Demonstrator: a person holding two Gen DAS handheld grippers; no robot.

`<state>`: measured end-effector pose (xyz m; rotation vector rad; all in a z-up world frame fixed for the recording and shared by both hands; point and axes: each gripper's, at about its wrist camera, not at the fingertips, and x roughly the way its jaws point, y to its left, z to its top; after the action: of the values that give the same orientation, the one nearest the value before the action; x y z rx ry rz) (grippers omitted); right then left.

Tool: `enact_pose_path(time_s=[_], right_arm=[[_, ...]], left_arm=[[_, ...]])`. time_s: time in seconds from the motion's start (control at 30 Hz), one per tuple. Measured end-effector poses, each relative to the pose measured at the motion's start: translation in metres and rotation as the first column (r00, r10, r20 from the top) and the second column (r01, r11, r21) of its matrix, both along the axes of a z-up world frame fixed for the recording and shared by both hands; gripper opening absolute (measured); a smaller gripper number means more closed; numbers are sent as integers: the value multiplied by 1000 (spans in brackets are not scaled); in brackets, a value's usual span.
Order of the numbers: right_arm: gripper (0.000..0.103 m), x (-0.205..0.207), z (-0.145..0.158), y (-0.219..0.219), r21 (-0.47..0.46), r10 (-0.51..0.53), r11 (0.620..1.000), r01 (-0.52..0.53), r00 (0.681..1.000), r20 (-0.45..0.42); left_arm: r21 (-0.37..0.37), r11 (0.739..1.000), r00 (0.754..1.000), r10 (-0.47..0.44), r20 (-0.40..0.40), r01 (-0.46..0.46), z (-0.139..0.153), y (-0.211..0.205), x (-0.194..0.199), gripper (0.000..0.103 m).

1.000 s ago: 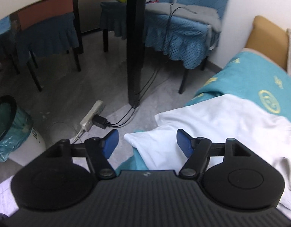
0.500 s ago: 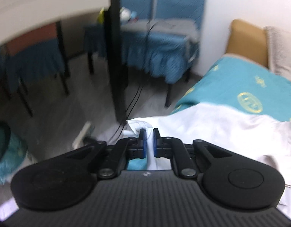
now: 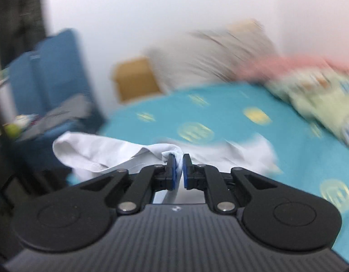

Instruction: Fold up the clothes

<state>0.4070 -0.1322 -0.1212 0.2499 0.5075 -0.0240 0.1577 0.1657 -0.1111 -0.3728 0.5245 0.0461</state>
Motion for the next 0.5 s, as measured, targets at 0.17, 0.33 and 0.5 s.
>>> enact_pose_path(time_s=[0.17,0.33,0.5], right_arm=[[22,-11,-49,-54,61,-26,998,36,987,-158],[81,-33,-55,-59,24,88,996,-86,994,-73],[80,-10,-40,-33,-94,195,976,-195,981,-4]], left_arm=[[30,998,998,-55,-30,56,-9,-17,11,102],[41,996,995,-82,-54,84,-17,-31,15,102],[57,995,993,-83,-82,88,-25,-40,19,102]])
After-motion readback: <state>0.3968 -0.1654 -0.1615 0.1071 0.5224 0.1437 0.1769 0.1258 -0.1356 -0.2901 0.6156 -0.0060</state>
